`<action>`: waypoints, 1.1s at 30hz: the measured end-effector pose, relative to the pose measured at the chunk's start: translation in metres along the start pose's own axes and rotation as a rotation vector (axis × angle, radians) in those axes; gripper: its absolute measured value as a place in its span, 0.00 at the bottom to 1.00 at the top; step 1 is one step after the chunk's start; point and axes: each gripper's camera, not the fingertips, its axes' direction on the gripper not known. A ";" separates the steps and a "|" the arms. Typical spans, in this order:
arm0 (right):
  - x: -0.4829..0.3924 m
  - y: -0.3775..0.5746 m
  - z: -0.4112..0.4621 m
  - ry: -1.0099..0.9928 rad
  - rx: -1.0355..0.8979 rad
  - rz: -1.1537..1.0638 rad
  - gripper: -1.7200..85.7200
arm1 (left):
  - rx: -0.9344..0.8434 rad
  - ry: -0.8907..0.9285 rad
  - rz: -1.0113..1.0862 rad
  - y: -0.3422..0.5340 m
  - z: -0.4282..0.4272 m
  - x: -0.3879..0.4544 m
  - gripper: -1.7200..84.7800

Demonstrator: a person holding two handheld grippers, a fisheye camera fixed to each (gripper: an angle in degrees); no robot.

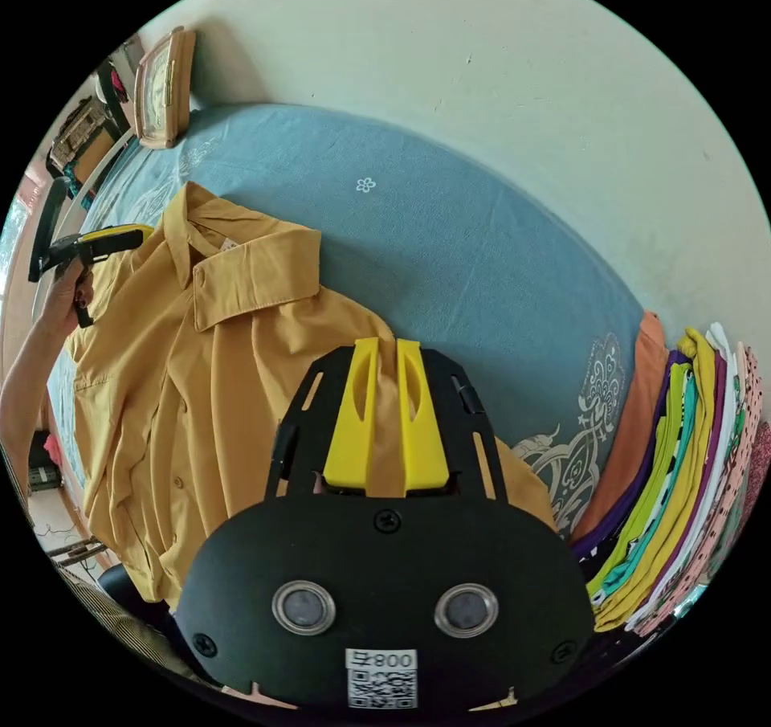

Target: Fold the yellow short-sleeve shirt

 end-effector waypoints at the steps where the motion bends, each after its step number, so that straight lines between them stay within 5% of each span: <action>1: 0.002 -0.004 0.000 0.011 -0.010 0.001 0.04 | 0.018 -0.005 -0.004 -0.002 0.000 -0.003 0.05; 10: 0.036 -0.018 -0.006 -0.024 -0.006 0.093 0.04 | 0.072 -0.050 -0.024 -0.010 0.002 -0.028 0.05; 18: 0.099 0.054 -0.046 -0.032 0.092 0.115 0.10 | 0.123 0.086 0.025 0.042 -0.021 -0.075 0.11; 23: 0.124 0.080 -0.013 -0.097 -0.006 0.177 0.11 | -0.003 0.005 -0.067 0.065 -0.001 -0.109 0.09; 33: 0.149 0.086 0.004 -0.056 -0.072 0.257 0.04 | 0.070 -0.172 -0.182 0.086 -0.016 -0.137 0.03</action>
